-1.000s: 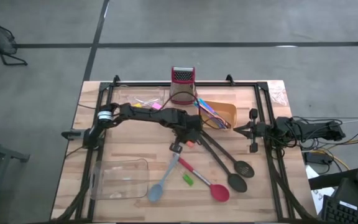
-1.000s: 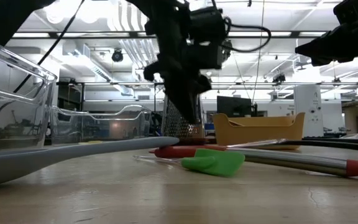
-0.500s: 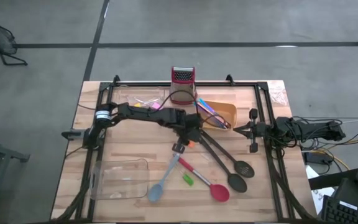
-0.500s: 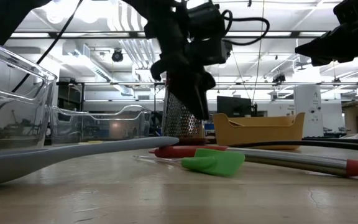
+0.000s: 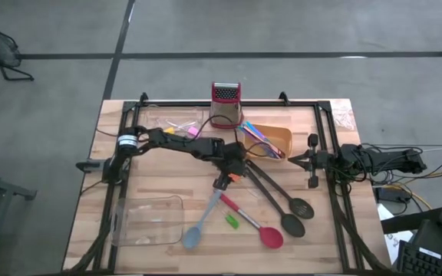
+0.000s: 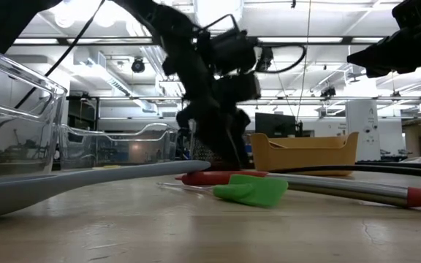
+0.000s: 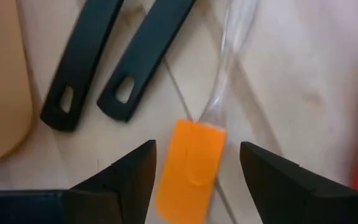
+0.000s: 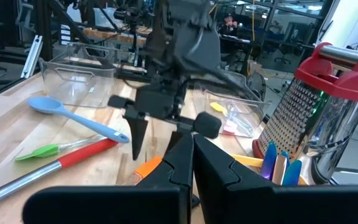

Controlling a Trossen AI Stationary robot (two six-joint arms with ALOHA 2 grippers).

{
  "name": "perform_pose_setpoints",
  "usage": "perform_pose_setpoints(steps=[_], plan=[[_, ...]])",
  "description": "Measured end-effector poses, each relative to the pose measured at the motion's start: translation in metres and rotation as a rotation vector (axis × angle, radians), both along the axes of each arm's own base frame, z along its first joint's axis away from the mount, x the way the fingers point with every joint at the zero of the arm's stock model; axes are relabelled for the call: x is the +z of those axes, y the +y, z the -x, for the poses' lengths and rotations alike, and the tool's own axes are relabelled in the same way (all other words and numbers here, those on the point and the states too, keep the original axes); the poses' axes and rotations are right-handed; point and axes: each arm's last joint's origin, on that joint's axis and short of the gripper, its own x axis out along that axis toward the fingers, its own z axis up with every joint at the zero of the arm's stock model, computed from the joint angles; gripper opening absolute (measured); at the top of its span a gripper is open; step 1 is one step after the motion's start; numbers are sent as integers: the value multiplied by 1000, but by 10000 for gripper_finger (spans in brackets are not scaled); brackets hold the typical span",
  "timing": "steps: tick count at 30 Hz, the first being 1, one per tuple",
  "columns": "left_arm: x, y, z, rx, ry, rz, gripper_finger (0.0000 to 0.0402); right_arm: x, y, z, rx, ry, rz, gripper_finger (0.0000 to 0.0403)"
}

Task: Pick & Place Kitchen Items
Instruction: Put the orange spatula into the top transparent bin

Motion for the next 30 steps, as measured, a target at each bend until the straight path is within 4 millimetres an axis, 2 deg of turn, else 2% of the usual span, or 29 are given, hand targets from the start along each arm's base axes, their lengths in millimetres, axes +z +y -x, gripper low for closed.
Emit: perform_pose_setpoints(steps=[7,11,14,20,21,30], plan=[[-20,6,7,32,0,14,232,0,0,0,0,0,0,9],[-26,8,7,82,30,58,206,0,0,0,0,1,0,9],[-33,9,6,98,48,110,164,0,0,0,0,1,0,9],[-45,8,6,92,87,130,46,0,0,0,0,0,0,8],[-45,8,6,91,86,130,28,0,0,0,0,0,0,9],[-15,7,11,91,95,142,27,0,0,0,0,1,0,9]])
